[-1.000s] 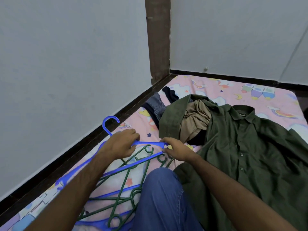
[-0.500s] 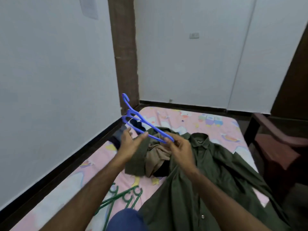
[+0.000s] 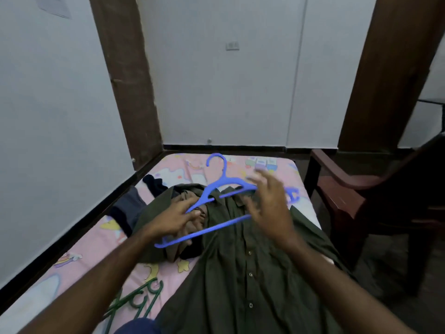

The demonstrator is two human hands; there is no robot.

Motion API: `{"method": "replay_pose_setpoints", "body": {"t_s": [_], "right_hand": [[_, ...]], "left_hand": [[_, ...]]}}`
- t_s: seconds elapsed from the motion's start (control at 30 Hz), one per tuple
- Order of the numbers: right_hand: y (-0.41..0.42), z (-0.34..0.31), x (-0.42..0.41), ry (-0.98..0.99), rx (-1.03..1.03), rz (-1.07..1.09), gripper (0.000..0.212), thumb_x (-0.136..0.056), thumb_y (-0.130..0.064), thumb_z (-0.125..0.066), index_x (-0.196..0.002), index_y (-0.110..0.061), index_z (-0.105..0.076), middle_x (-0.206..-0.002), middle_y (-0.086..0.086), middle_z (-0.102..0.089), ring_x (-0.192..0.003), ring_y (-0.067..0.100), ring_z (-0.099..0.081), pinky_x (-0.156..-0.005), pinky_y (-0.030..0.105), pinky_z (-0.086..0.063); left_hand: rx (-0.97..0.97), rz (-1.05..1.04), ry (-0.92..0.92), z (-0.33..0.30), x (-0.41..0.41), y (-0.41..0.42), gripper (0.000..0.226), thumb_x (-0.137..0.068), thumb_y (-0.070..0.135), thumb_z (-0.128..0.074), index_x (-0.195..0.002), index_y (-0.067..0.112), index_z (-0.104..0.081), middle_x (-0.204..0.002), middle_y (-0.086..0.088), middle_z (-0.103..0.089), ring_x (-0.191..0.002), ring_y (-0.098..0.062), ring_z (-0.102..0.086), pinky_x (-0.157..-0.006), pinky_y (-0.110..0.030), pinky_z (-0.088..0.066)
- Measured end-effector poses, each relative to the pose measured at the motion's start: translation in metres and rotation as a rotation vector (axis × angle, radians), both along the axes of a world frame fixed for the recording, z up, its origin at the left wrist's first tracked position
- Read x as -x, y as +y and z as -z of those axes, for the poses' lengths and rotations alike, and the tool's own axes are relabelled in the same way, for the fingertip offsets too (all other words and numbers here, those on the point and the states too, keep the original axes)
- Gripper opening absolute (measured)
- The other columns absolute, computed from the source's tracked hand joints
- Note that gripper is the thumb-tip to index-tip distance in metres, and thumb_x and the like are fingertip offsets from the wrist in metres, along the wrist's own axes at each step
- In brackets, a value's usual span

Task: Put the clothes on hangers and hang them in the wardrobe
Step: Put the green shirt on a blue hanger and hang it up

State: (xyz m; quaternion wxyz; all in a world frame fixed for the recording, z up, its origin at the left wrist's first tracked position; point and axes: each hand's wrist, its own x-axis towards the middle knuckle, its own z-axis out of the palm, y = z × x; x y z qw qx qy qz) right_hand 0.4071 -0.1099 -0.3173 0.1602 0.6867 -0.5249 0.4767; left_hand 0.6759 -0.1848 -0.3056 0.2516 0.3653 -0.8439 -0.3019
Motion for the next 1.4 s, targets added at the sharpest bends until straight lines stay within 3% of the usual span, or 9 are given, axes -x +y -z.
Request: {"method": "replay_pose_setpoints", "body": {"t_s": [0.13,0.2,0.33,0.5,0.6,0.7,0.87,1.13,1.4], "right_hand": [[-0.013,0.0,0.039,-0.652,-0.62,-0.18,0.078,-0.092,-0.054,-0.066,-0.152,-0.017,-0.032,-0.126,-0.016,-0.061,-0.108,0.002,-0.062,-0.099,0.032,-0.044],[-0.017,0.012,0.053,-0.849,-0.761,-0.374,0.064,-0.096,-0.053,-0.056,-0.141,-0.009,-0.046,-0.101,0.001,-0.075,-0.08,0.018,-0.073,-0.078,0.036,-0.054],[-0.017,0.038,0.071,-0.669,-0.906,-0.38,0.044,-0.109,-0.037,-0.042,-0.103,-0.001,-0.066,-0.08,0.022,-0.074,-0.066,0.037,-0.071,-0.063,0.035,-0.056],[-0.023,0.056,0.109,-0.697,-1.061,-0.358,0.035,-0.109,-0.034,-0.043,-0.103,-0.002,-0.056,-0.081,0.028,-0.071,-0.053,0.031,-0.068,-0.043,0.029,-0.053],[-0.036,0.064,0.136,-0.86,-0.988,-0.318,0.032,-0.11,-0.032,-0.041,-0.101,-0.004,-0.055,-0.071,0.026,-0.068,-0.044,0.023,-0.063,-0.039,0.025,-0.049],[-0.063,0.078,0.163,-1.164,-0.81,-0.139,0.032,-0.11,-0.029,-0.04,-0.105,-0.003,-0.057,-0.063,0.02,-0.065,-0.043,0.019,-0.063,-0.039,0.023,-0.049],[-0.113,0.088,0.208,-1.64,-0.41,-0.016,0.028,-0.111,-0.028,-0.032,-0.1,-0.011,-0.052,-0.064,0.012,-0.073,-0.05,0.015,-0.068,-0.046,0.02,-0.051],[-0.205,0.062,0.243,-1.643,-0.174,-0.082,0.028,-0.112,-0.031,-0.031,-0.112,-0.012,-0.052,-0.082,0.016,-0.074,-0.053,0.017,-0.065,-0.051,0.024,-0.051],[-0.241,0.018,0.247,-1.483,-0.188,-0.171,0.034,-0.111,-0.037,-0.033,-0.112,-0.013,-0.057,-0.091,0.014,-0.077,-0.055,0.015,-0.065,-0.056,0.027,-0.053]], "left_hand": [[-0.017,0.209,-0.412,0.009,0.009,-0.014,0.033,-0.102,0.043,-0.052,-0.121,0.069,-0.045,-0.117,0.002,-0.069,-0.102,-0.026,-0.068,-0.089,-0.044,-0.054],[0.046,0.321,-0.642,0.016,0.025,-0.019,0.031,-0.102,0.047,-0.046,-0.127,0.065,-0.04,-0.101,0.005,-0.072,-0.087,-0.019,-0.069,-0.08,-0.043,-0.055],[0.054,0.418,-0.854,0.024,0.061,-0.026,0.033,-0.103,0.044,-0.044,-0.135,0.053,-0.042,-0.085,0.014,-0.074,-0.081,-0.007,-0.067,-0.079,-0.033,-0.053],[0.196,0.377,-0.888,0.019,0.099,-0.051,0.022,-0.103,0.04,-0.05,-0.122,0.035,-0.058,-0.098,0.011,-0.074,-0.081,0.003,-0.062,-0.068,-0.018,-0.04],[0.563,0.238,-0.855,0.029,0.121,-0.082,0.032,-0.099,0.04,-0.054,-0.13,0.035,-0.055,-0.125,0.012,-0.06,-0.119,-0.012,-0.054,-0.093,-0.036,-0.037],[0.812,-0.014,-0.451,0.041,0.142,-0.108,0.041,-0.09,0.026,-0.048,-0.13,0.027,-0.057,-0.129,0.003,-0.057,-0.12,-0.021,-0.053,-0.097,-0.048,-0.036],[0.219,-0.265,0.028,0.085,0.177,-0.154,0.03,-0.086,0.018,-0.044,-0.113,0.02,-0.058,-0.116,-0.001,-0.061,-0.108,-0.023,-0.06,-0.094,-0.046,-0.047],[0.036,-0.243,-0.483,0.161,0.272,-0.218,0.048,-0.091,0.053,-0.059,-0.13,0.026,-0.055,-0.131,0.001,-0.059,-0.127,-0.025,-0.05,-0.105,-0.051,-0.028],[0.043,-0.143,-0.209,0.159,0.302,-0.214,0.023,-0.1,0.032,-0.053,-0.089,0.012,-0.056,-0.087,-0.002,-0.063,-0.09,-0.02,-0.058,-0.085,-0.038,-0.033]]}}
